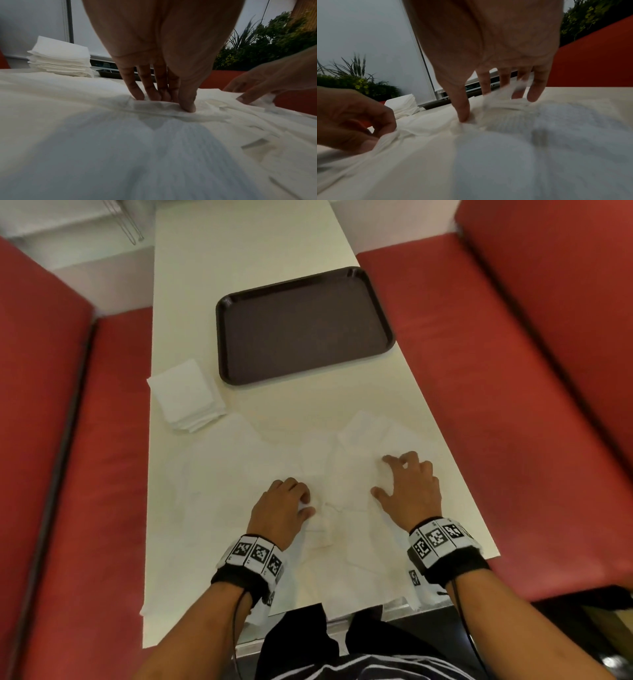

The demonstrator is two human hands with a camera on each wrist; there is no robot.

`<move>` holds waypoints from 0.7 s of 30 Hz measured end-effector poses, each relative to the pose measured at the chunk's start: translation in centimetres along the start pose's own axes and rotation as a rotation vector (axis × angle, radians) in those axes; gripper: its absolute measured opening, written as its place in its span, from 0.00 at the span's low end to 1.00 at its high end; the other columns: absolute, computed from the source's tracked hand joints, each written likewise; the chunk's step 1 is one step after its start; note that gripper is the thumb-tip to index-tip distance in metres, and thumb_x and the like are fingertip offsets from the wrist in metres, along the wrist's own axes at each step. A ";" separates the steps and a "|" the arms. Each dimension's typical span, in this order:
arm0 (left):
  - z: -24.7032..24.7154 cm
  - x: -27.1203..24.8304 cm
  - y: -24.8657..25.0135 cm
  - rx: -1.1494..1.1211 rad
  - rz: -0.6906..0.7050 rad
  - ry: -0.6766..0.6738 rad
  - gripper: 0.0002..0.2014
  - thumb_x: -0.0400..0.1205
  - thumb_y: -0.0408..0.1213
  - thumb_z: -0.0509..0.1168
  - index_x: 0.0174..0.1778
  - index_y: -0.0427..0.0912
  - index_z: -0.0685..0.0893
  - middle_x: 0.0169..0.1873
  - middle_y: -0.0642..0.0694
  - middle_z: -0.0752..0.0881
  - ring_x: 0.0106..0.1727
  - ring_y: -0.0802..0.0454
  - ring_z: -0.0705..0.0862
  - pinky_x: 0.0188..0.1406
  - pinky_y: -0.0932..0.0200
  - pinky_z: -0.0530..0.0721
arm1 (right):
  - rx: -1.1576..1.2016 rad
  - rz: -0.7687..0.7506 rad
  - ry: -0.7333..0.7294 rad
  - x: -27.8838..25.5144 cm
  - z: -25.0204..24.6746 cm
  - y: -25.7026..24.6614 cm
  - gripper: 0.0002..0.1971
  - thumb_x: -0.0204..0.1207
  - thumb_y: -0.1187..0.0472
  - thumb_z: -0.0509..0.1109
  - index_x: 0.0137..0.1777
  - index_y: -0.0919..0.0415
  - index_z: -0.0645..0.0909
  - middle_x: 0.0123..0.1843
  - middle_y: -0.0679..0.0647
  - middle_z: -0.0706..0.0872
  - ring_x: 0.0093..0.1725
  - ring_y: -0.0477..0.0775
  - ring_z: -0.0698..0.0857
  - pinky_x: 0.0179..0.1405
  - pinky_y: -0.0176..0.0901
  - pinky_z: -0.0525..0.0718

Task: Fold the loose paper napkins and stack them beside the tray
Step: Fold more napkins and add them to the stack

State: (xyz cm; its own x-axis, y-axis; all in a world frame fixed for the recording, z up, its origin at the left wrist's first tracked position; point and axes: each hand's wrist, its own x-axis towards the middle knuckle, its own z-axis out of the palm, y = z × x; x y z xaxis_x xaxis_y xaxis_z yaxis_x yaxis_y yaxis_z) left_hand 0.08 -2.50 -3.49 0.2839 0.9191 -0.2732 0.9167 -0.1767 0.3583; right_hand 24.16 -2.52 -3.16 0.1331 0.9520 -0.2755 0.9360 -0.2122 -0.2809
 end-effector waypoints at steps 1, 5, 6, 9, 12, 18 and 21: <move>0.0 0.1 0.1 0.006 -0.008 -0.008 0.10 0.84 0.47 0.68 0.57 0.47 0.83 0.56 0.53 0.81 0.60 0.50 0.76 0.48 0.59 0.74 | 0.042 -0.004 0.007 0.1 -0.1 -0.2 0.29 0.76 0.47 0.73 0.76 0.50 0.70 0.70 0.54 0.70 0.66 0.60 0.72 0.60 0.52 0.77; -0.1 0.3 0.3 0.021 -0.036 -0.022 0.10 0.84 0.47 0.68 0.56 0.47 0.82 0.56 0.53 0.81 0.60 0.50 0.76 0.49 0.56 0.77 | 0.452 0.016 0.049 0.1 -0.5 -0.2 0.33 0.70 0.66 0.80 0.74 0.51 0.72 0.70 0.55 0.62 0.62 0.55 0.73 0.60 0.39 0.82; -0.1 0.3 0.4 0.023 -0.039 -0.017 0.10 0.84 0.46 0.68 0.56 0.47 0.82 0.56 0.53 0.81 0.60 0.50 0.76 0.48 0.56 0.76 | 0.570 0.022 0.071 0.0 -0.9 -0.3 0.35 0.69 0.69 0.80 0.74 0.50 0.71 0.70 0.55 0.61 0.61 0.51 0.72 0.57 0.27 0.79; -0.1 0.3 0.4 0.014 -0.040 -0.001 0.09 0.84 0.46 0.68 0.56 0.47 0.82 0.56 0.53 0.81 0.60 0.50 0.76 0.48 0.57 0.76 | 0.870 0.076 0.149 -0.2 -2.4 -0.8 0.36 0.71 0.73 0.78 0.75 0.49 0.71 0.70 0.56 0.61 0.57 0.39 0.73 0.43 0.08 0.70; -0.3 0.3 0.6 0.039 -0.033 -0.010 0.10 0.84 0.45 0.68 0.58 0.47 0.82 0.57 0.52 0.82 0.61 0.49 0.77 0.49 0.56 0.78 | 0.992 0.013 0.153 -0.9 -5.1 -1.4 0.35 0.73 0.74 0.75 0.74 0.46 0.71 0.68 0.54 0.66 0.55 0.23 0.72 0.45 0.12 0.73; -6.2 0.2 4.0 -0.428 0.019 0.476 0.18 0.82 0.36 0.69 0.69 0.45 0.80 0.58 0.50 0.86 0.60 0.52 0.84 0.60 0.56 0.82 | 1.175 -0.385 -0.031 -2.7 -13.1 -3.1 0.34 0.69 0.80 0.70 0.69 0.46 0.77 0.60 0.46 0.82 0.58 0.43 0.84 0.53 0.43 0.88; -11.0 -0.2 7.5 -1.104 -0.007 0.338 0.22 0.79 0.51 0.64 0.68 0.48 0.82 0.61 0.53 0.88 0.66 0.55 0.84 0.69 0.55 0.79 | 1.577 -0.369 -0.045 -2.6 -14.8 -3.5 0.28 0.72 0.83 0.67 0.65 0.53 0.79 0.59 0.52 0.84 0.59 0.53 0.85 0.56 0.53 0.87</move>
State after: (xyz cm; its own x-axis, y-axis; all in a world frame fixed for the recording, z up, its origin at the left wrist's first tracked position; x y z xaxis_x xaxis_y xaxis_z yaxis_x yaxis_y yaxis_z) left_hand 3.78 -0.16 9.11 0.0375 0.9956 -0.0854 0.1255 0.0801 0.9889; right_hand 25.32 -1.01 12.18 -0.0469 0.9989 -0.0005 -0.3382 -0.0163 -0.9409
